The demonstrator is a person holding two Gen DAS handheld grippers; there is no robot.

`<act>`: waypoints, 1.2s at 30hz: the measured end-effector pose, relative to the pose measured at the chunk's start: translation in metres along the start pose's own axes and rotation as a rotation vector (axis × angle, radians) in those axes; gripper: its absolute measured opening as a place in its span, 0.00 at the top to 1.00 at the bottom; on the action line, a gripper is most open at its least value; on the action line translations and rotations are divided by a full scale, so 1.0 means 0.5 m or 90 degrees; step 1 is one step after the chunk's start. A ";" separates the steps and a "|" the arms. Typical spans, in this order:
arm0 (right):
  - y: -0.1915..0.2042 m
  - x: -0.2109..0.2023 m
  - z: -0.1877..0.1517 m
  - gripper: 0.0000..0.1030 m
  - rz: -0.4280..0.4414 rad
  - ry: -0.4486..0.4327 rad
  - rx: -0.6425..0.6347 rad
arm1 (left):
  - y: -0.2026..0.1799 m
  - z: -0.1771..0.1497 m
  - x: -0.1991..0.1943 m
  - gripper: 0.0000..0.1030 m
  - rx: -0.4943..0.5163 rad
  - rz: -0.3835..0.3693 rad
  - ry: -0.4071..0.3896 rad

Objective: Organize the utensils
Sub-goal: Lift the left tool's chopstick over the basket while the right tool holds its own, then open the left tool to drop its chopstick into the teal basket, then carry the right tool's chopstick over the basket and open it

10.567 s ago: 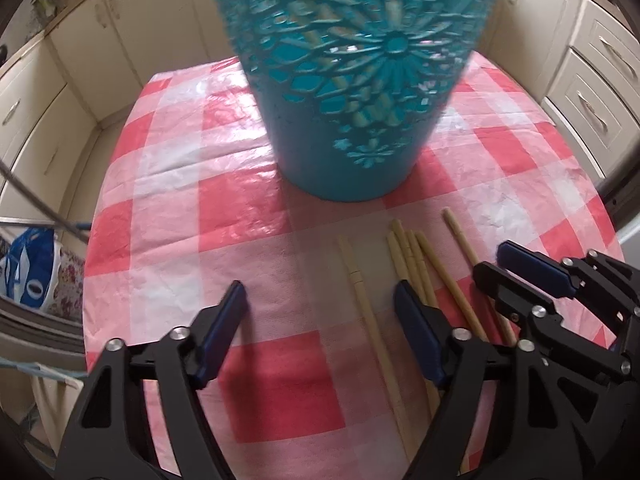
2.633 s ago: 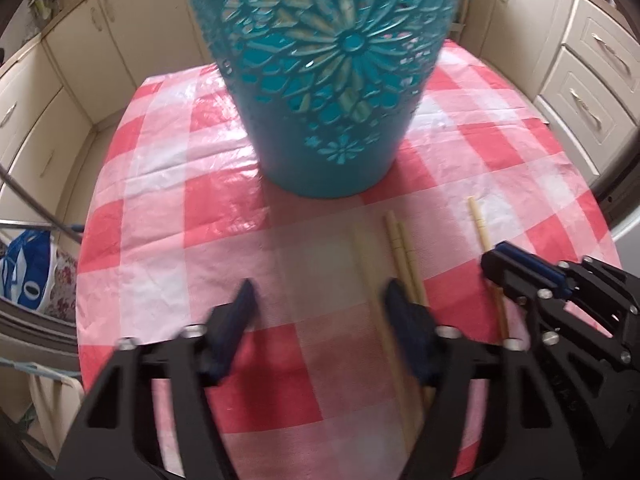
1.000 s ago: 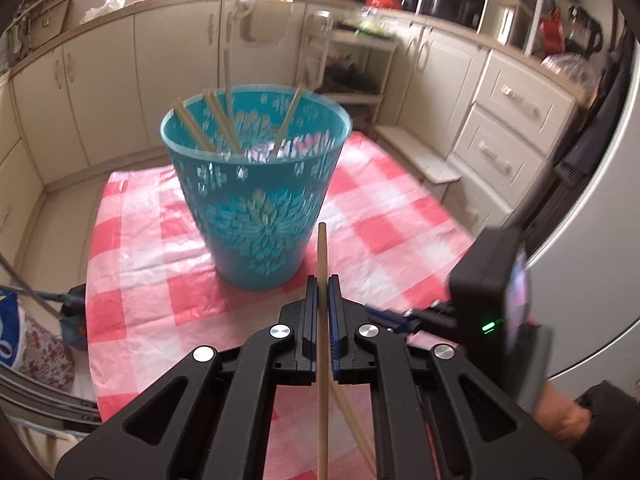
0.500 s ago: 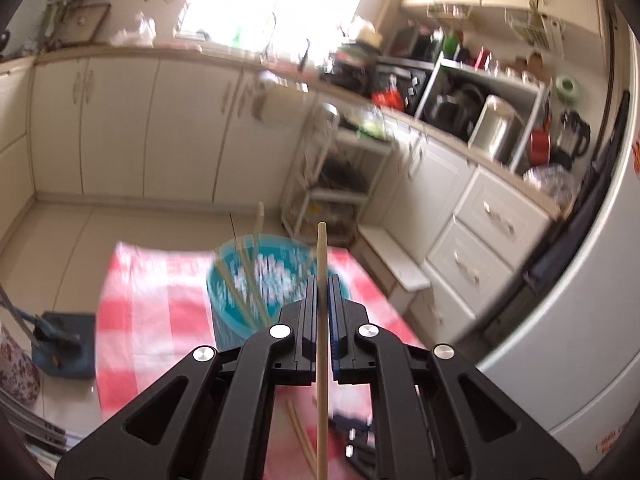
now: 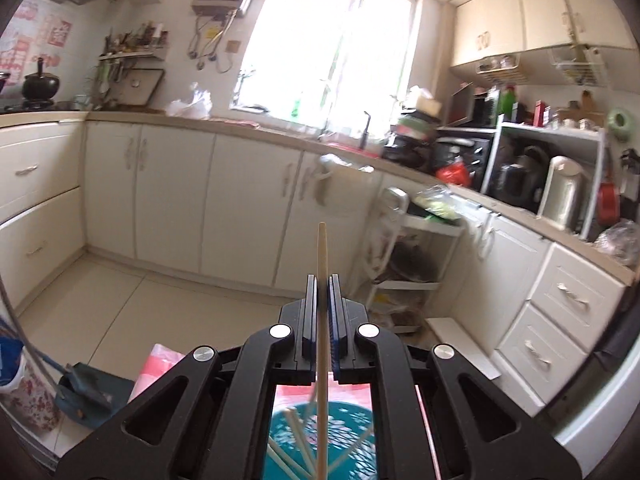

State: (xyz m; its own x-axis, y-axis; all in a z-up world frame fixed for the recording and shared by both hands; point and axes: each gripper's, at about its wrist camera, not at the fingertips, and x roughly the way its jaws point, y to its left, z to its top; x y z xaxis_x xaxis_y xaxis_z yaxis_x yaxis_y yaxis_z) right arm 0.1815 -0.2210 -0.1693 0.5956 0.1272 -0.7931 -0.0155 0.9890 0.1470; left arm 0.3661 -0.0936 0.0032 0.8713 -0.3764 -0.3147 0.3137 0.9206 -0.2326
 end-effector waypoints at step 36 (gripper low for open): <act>0.022 -0.013 -0.015 0.88 -0.036 0.001 -0.030 | 0.071 -0.204 -0.193 0.20 0.036 0.138 0.121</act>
State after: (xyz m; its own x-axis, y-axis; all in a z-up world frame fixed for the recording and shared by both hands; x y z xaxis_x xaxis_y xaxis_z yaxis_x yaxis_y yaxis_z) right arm 0.1716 -0.2105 -0.1671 0.5949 0.0710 -0.8006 -0.0201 0.9971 0.0735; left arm 0.2547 -0.0352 -0.0688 0.8357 -0.1776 -0.5197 0.1527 0.9841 -0.0908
